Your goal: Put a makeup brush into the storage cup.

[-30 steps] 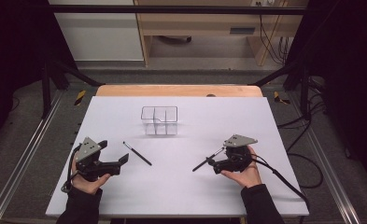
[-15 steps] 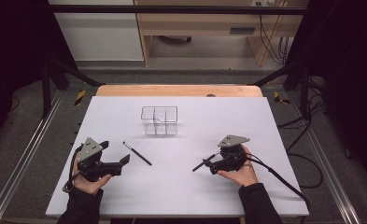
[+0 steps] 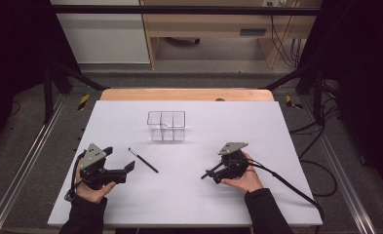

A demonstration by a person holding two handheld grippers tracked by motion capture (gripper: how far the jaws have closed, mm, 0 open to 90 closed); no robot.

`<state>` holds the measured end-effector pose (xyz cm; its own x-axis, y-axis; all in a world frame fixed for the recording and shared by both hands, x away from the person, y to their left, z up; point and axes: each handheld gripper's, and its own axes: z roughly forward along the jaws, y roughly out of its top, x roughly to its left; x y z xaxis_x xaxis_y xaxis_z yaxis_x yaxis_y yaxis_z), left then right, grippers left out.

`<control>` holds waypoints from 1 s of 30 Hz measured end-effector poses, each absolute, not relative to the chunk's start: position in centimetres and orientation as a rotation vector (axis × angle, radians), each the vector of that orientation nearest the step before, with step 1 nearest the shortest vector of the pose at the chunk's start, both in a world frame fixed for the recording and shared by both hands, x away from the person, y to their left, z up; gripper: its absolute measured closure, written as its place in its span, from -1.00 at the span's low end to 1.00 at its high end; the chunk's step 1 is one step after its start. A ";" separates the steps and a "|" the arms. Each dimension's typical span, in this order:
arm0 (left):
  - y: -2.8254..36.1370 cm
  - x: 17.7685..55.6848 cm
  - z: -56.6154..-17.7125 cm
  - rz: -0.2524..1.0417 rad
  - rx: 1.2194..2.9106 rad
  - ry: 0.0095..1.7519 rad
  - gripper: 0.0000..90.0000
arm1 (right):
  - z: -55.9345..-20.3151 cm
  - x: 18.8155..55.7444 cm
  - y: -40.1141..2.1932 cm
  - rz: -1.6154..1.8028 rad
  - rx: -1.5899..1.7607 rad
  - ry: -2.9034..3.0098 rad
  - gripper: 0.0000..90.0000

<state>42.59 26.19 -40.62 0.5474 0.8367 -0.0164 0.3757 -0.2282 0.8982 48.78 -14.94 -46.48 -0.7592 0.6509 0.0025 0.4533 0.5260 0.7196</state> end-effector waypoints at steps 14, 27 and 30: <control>26.0 42.6 -40.8 0.599 1.829 0.994 -0.89 | -48.1 49.4 -14.4 0.986 0.883 2.573 -0.75; 26.0 42.5 -40.8 0.595 1.830 0.991 -0.89 | -47.9 48.6 -14.2 0.974 0.941 2.541 -0.38; 26.0 42.5 -40.7 0.594 1.832 0.989 -0.88 | -47.9 48.3 -14.2 0.971 0.954 2.530 -0.25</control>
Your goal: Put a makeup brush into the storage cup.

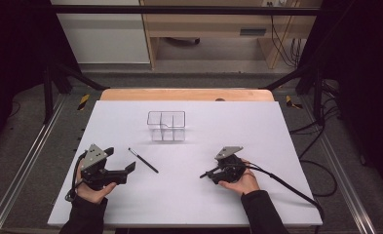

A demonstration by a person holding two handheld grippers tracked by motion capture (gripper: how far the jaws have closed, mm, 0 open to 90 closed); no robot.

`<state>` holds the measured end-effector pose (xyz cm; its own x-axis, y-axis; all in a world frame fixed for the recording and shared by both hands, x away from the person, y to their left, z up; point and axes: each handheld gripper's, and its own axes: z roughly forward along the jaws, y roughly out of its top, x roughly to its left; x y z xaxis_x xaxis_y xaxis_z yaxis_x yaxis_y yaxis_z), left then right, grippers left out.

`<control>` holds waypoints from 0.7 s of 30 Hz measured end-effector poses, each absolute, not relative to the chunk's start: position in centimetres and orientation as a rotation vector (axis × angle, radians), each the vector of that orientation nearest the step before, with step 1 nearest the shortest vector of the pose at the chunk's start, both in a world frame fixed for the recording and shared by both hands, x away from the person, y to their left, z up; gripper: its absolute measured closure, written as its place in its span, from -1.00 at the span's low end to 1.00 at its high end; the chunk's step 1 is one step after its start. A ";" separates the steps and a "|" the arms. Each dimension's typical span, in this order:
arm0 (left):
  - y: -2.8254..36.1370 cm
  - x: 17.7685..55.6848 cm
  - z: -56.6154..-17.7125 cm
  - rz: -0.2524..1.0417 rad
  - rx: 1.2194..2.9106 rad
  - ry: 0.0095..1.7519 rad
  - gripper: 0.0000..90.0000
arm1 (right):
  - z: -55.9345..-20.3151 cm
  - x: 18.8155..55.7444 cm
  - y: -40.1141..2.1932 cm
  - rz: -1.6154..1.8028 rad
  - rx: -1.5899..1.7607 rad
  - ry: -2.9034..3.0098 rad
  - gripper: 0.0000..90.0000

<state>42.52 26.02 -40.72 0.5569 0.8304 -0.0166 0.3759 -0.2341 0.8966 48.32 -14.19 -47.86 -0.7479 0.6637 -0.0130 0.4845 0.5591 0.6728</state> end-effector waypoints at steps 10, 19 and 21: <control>25.9 42.5 -40.8 0.592 1.839 0.988 -0.88 | -47.6 47.6 -14.2 0.959 0.972 2.529 0.13; 25.9 42.6 -40.9 0.588 1.842 0.991 -0.87 | -47.3 47.3 -14.3 0.929 0.983 2.535 0.34; 25.9 42.6 -40.9 0.590 1.845 0.990 -0.87 | -47.3 47.2 -14.3 0.927 0.984 2.537 0.38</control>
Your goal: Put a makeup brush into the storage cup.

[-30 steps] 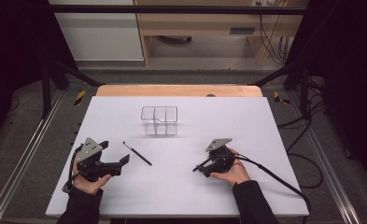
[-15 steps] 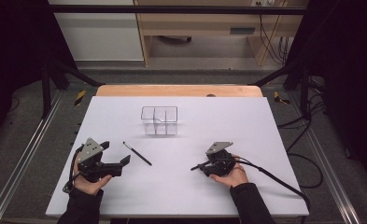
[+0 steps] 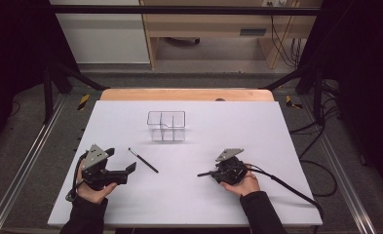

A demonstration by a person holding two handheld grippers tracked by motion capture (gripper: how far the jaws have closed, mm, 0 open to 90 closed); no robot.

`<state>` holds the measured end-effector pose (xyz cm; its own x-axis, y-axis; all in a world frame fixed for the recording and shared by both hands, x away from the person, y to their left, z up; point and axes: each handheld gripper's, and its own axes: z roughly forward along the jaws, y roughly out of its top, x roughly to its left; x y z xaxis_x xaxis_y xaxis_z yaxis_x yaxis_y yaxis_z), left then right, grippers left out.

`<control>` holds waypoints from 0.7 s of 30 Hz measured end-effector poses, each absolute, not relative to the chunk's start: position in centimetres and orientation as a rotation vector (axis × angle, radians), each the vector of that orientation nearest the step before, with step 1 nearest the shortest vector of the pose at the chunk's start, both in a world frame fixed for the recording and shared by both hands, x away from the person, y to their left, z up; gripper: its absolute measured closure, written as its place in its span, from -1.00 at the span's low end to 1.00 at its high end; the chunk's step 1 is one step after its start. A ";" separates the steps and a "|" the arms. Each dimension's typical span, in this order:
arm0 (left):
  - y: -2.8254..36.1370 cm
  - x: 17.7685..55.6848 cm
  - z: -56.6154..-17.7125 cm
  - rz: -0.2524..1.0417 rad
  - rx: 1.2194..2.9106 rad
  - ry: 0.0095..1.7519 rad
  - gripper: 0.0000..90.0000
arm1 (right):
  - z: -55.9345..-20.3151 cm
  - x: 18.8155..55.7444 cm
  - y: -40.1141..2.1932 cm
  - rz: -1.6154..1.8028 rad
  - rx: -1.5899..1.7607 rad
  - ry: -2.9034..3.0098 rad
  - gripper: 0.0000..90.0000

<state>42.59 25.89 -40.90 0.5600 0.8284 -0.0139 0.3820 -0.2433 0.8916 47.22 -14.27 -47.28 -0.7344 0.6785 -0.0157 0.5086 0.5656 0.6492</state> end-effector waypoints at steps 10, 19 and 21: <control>25.9 42.6 -40.9 0.589 1.847 0.987 -0.87 | -47.0 46.9 -14.4 0.901 0.989 2.562 0.60; 25.9 42.6 -40.9 0.590 1.848 0.989 -0.87 | -46.9 46.8 -14.4 0.891 1.007 2.562 0.69; 25.8 42.6 -40.9 0.591 1.849 0.988 -0.87 | -46.9 46.7 -14.4 0.878 1.017 2.550 0.72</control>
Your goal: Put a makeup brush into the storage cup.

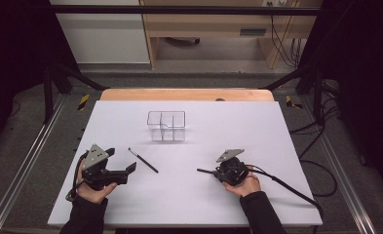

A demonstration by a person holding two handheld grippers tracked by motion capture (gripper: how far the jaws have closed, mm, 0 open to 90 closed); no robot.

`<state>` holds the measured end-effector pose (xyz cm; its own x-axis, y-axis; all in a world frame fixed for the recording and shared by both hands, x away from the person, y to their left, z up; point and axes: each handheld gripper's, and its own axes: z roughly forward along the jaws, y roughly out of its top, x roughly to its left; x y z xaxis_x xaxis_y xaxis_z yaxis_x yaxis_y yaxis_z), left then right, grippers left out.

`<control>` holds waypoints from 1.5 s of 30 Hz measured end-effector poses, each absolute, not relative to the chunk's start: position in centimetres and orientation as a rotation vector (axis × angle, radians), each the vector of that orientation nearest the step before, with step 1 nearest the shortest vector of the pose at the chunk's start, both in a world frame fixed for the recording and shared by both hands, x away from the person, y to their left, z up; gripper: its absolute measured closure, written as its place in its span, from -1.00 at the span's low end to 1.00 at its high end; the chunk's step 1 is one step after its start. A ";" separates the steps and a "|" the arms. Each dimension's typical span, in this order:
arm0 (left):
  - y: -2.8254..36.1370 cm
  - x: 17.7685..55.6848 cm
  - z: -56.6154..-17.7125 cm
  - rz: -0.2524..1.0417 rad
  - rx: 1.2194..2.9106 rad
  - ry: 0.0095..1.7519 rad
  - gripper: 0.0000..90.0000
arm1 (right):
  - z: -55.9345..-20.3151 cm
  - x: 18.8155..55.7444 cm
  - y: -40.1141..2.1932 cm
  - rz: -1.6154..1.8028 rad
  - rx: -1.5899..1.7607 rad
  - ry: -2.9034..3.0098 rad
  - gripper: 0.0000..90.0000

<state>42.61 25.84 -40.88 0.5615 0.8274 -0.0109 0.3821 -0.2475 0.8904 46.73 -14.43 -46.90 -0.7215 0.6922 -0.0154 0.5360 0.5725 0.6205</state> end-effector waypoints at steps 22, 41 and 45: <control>25.9 42.7 -40.9 0.586 1.851 0.991 -0.87 | -46.8 47.5 -14.5 0.852 1.153 2.503 0.85; 25.9 42.7 -40.9 0.579 1.857 0.990 -0.87 | -45.6 48.1 -14.1 0.649 1.089 2.613 0.52; 25.9 42.8 -40.9 0.578 1.860 0.989 -0.87 | -45.6 48.0 -14.1 0.610 1.090 2.636 0.58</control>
<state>42.75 25.93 -40.90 0.5668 0.8237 -0.0147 0.3908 -0.2531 0.8850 47.99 -14.08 -45.56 -0.6992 0.7134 -0.0468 0.6203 0.6379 0.4564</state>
